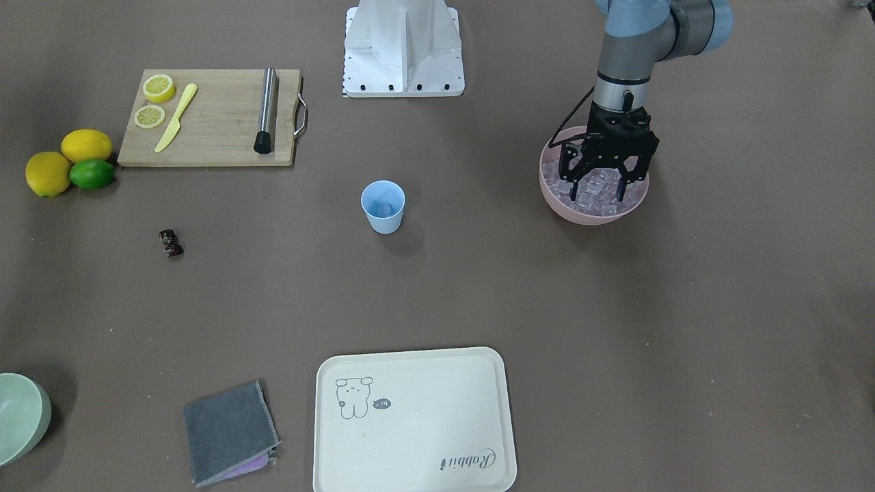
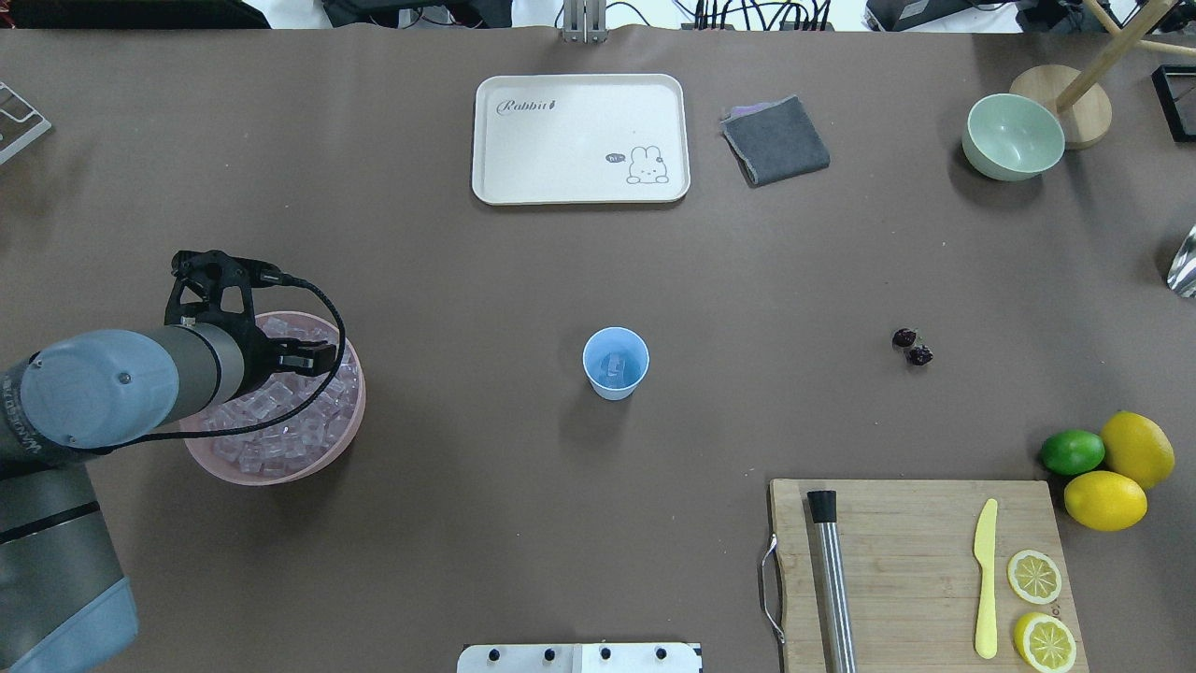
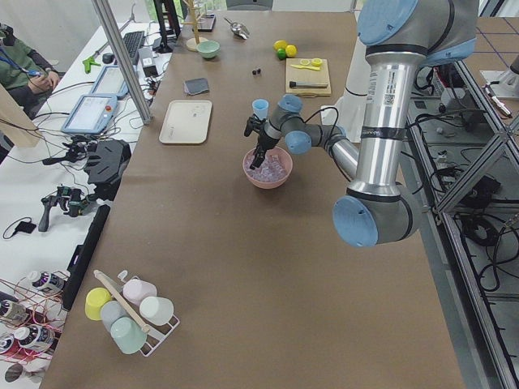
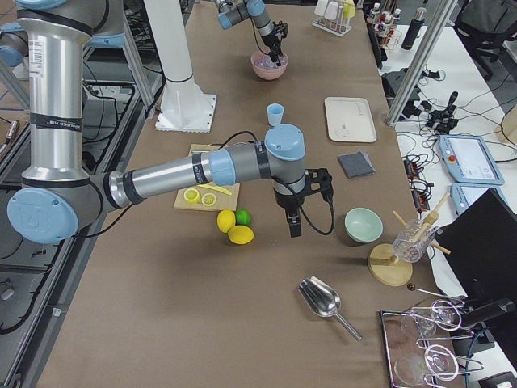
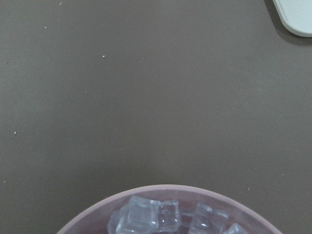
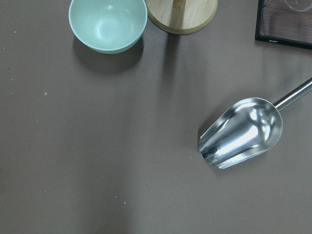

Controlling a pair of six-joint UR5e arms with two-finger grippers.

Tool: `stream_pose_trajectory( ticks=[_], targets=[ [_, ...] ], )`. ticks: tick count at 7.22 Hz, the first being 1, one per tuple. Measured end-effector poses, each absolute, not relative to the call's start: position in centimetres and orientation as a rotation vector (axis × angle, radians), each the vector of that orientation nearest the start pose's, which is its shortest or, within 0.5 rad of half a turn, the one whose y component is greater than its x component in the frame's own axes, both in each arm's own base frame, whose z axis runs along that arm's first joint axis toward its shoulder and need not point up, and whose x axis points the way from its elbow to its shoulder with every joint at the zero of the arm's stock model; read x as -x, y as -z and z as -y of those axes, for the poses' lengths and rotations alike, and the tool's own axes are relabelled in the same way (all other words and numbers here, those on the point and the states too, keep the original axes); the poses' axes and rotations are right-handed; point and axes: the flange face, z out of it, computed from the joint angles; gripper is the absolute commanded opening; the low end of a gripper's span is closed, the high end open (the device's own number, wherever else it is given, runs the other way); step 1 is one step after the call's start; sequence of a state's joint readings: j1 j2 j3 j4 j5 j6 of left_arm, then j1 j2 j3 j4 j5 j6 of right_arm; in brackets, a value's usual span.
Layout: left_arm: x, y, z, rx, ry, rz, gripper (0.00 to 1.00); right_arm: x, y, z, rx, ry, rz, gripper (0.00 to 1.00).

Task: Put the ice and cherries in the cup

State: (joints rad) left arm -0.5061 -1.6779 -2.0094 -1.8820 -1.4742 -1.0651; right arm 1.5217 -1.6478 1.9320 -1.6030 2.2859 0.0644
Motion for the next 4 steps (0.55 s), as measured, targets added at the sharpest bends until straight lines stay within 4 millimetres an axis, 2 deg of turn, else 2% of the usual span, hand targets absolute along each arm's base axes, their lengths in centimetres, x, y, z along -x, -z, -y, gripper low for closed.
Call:
stream_pose_trajectory(
  ticks=[4],
  targets=[
    [-38.22, -37.37, 37.98, -0.525, -0.039, -0.676, 0.76, -4.54, -52.43, 46.20, -0.201, 0.076, 0.724, 1.00]
  ],
)
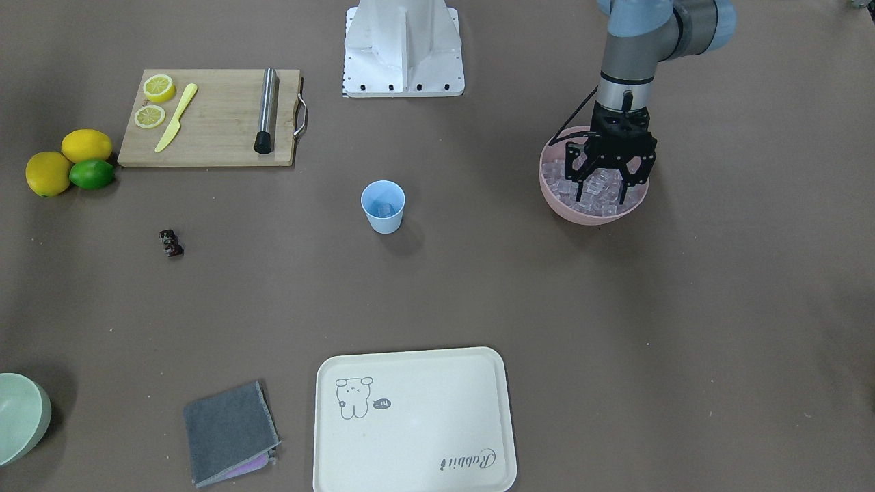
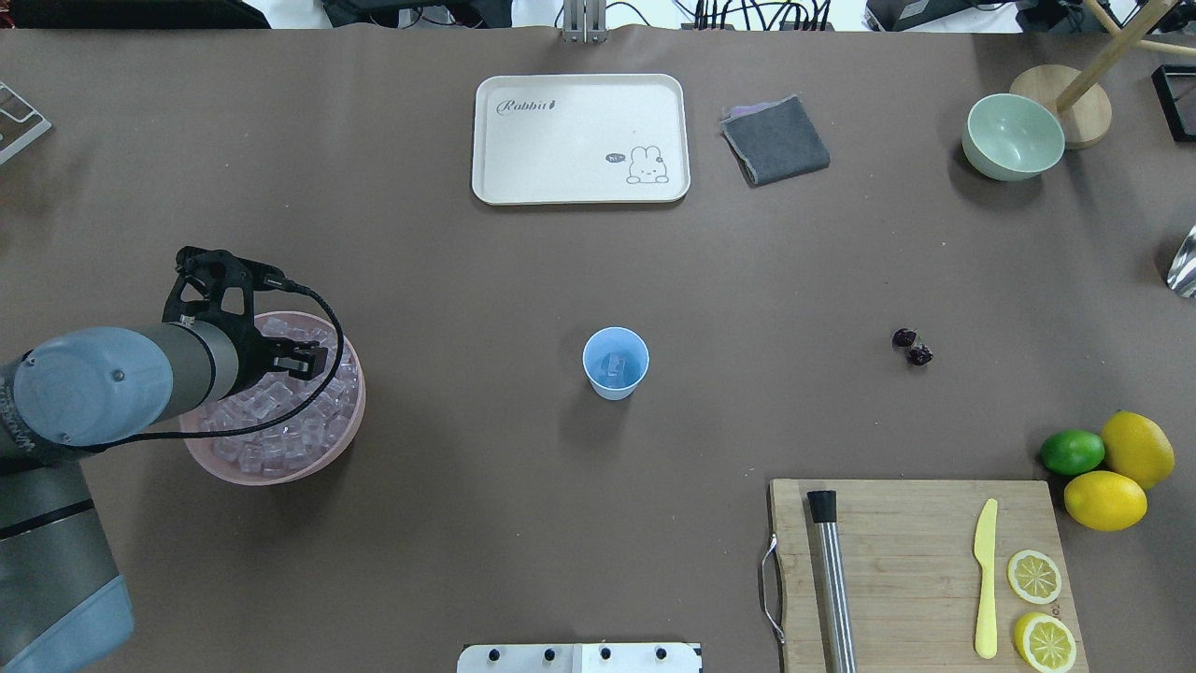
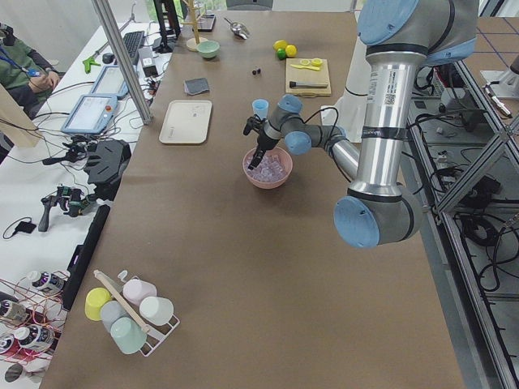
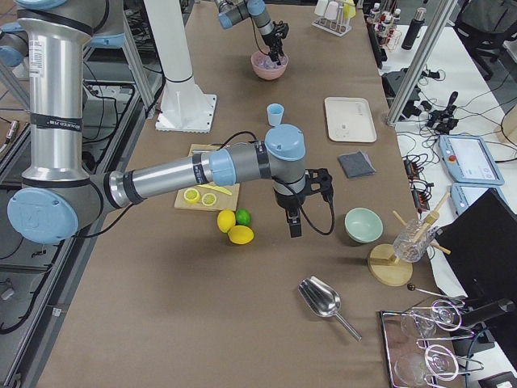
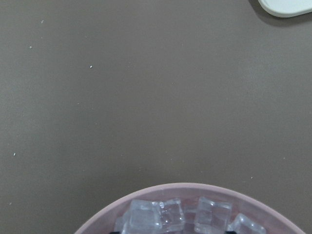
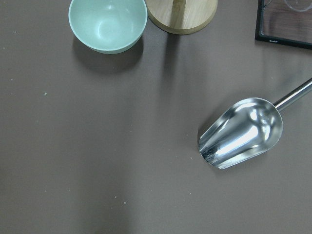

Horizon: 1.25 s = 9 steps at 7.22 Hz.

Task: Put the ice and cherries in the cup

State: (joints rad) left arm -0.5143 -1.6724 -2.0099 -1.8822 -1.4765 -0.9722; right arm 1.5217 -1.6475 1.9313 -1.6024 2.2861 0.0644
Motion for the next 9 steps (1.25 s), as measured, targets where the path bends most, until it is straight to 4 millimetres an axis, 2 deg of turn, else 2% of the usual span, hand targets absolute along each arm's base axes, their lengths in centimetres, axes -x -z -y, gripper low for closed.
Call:
stream_pose_trajectory(
  ticks=[3, 4, 6, 9],
  targets=[
    [-38.2, -38.2, 38.0, -0.521, -0.056, -0.660, 0.75, -4.5, -52.4, 46.2, -0.200, 0.076, 0.724, 1.00],
    [-38.1, -38.5, 37.9, -0.519, -0.060, -0.654, 0.72, -4.5, -52.4, 46.2, -0.200, 0.076, 0.723, 1.00],
    [-38.0, -38.5, 37.9, -0.526, -0.080, -0.650, 0.60, -4.5, -52.4, 46.2, -0.200, 0.076, 0.723, 1.00],
    [-38.0, -38.3, 37.9, -0.530, -0.088, -0.653, 0.52, -4.5, -52.4, 46.2, -0.200, 0.076, 0.723, 1.00]
  ],
)
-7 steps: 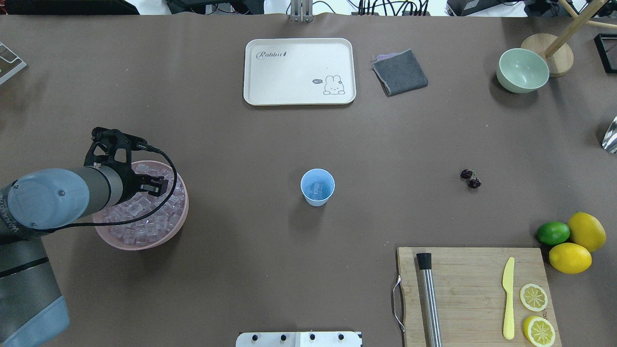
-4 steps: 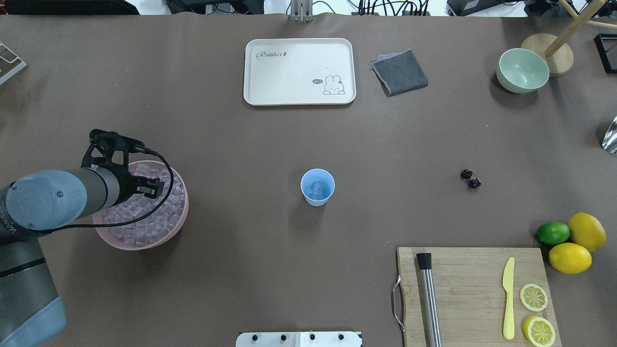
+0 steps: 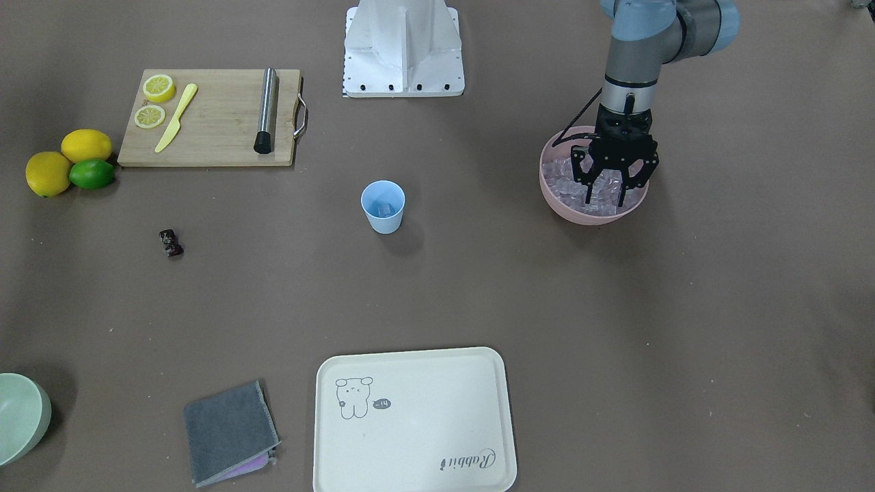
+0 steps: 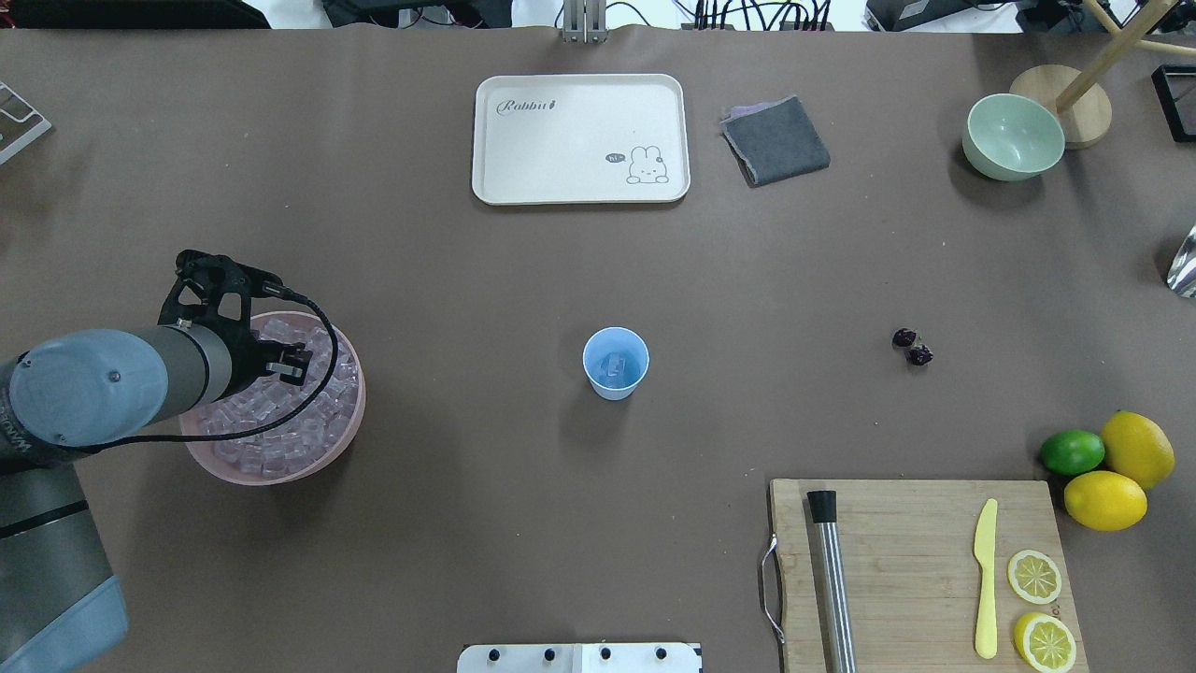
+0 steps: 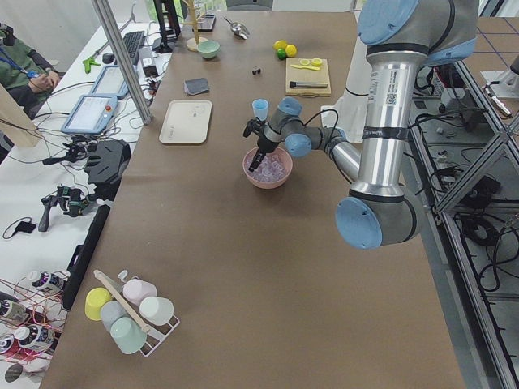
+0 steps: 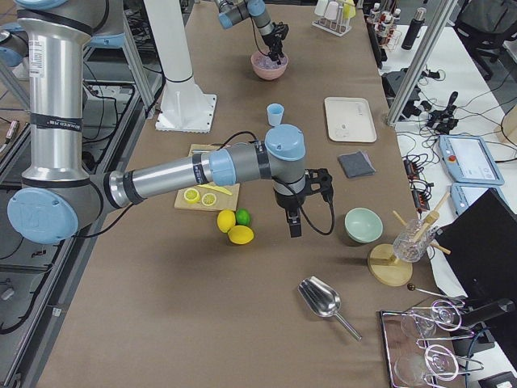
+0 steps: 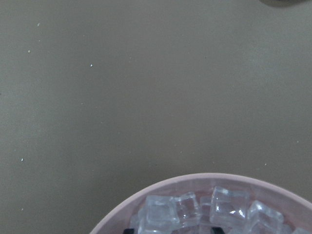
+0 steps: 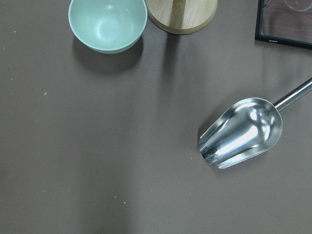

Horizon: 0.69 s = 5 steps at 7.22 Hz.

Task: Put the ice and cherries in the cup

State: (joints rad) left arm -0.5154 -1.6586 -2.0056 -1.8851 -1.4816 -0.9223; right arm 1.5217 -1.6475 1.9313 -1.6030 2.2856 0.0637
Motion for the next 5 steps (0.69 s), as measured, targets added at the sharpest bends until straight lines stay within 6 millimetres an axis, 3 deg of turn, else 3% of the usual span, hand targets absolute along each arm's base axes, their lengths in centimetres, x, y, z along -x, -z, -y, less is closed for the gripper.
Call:
stream_pose_trajectory(
  ticks=[5],
  targets=[
    [-38.22, -38.48, 37.86, -0.523, -0.092, -0.651, 0.61, -4.55, -52.45, 46.20, -0.200, 0.075, 0.723, 1.00]
  ],
)
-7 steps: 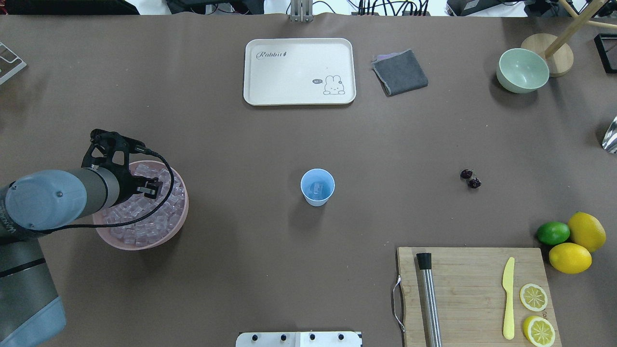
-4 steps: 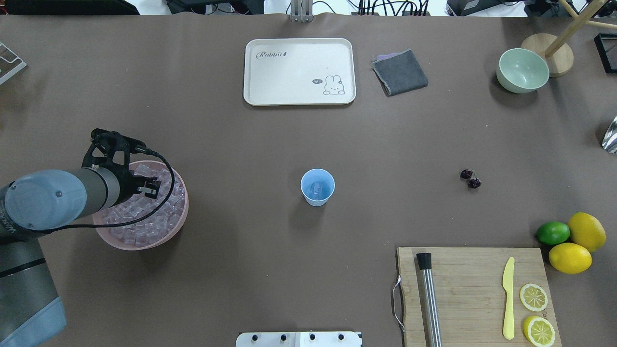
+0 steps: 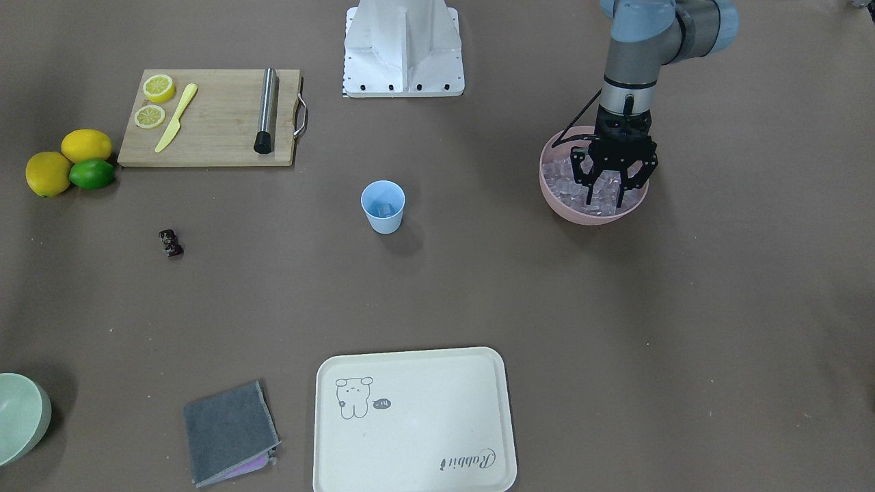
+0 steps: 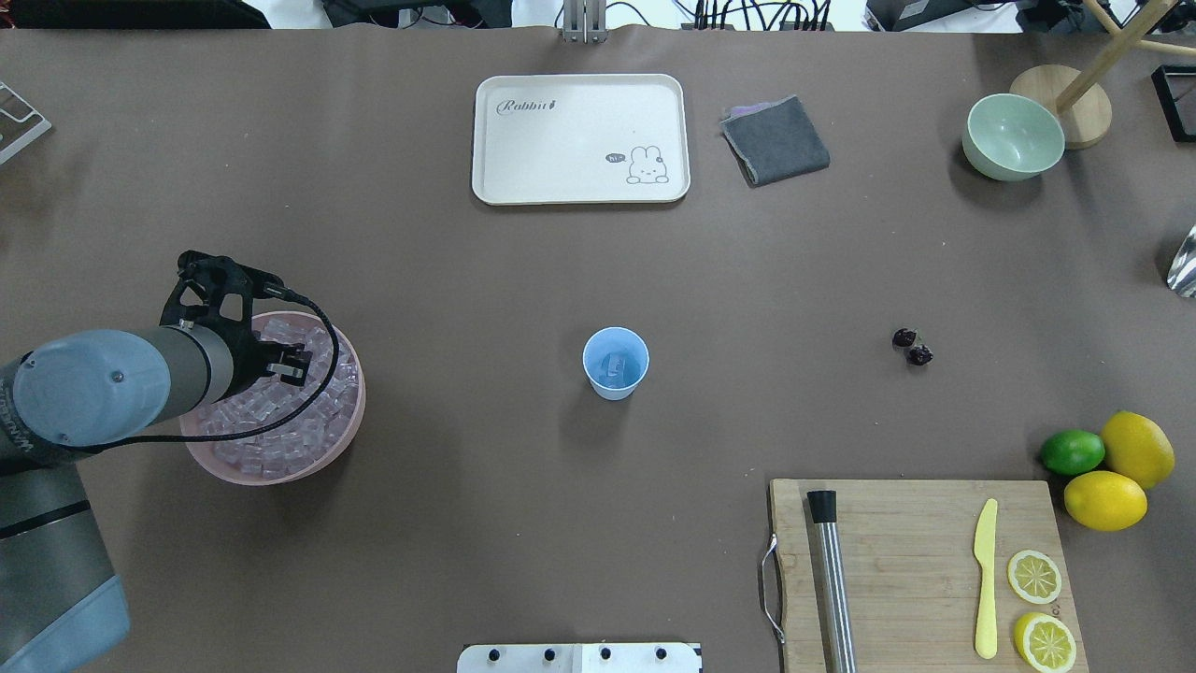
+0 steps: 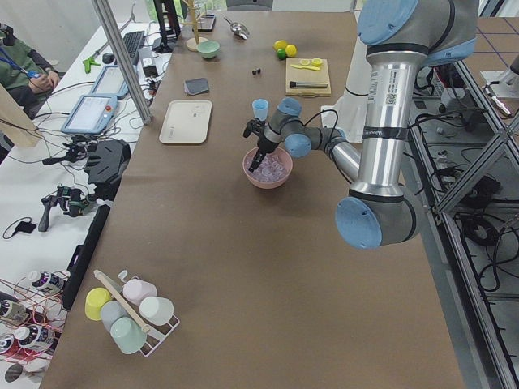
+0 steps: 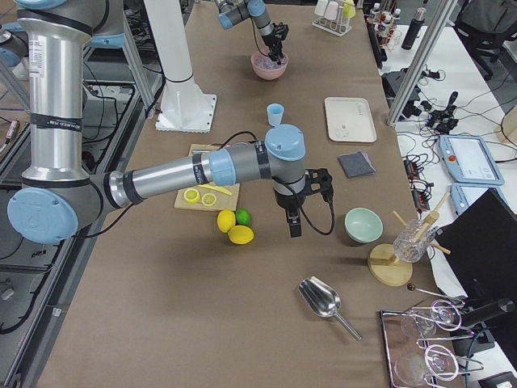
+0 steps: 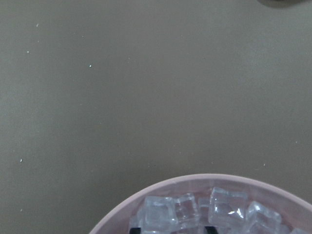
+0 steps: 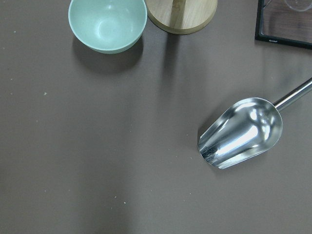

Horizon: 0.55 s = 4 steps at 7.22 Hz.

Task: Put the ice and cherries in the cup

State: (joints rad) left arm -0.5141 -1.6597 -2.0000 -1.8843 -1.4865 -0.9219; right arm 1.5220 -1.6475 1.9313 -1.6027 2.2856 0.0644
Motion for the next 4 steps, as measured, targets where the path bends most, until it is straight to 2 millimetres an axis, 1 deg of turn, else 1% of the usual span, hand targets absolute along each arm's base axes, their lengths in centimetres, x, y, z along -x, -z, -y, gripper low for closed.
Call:
stream_pose_trajectory(
  ticks=[4],
  targets=[
    [-38.52, -38.45, 37.53, -0.493, -0.106, -0.672, 0.61, -4.54, -52.44, 46.20, -0.200, 0.075, 0.724, 1.00]
  ],
)
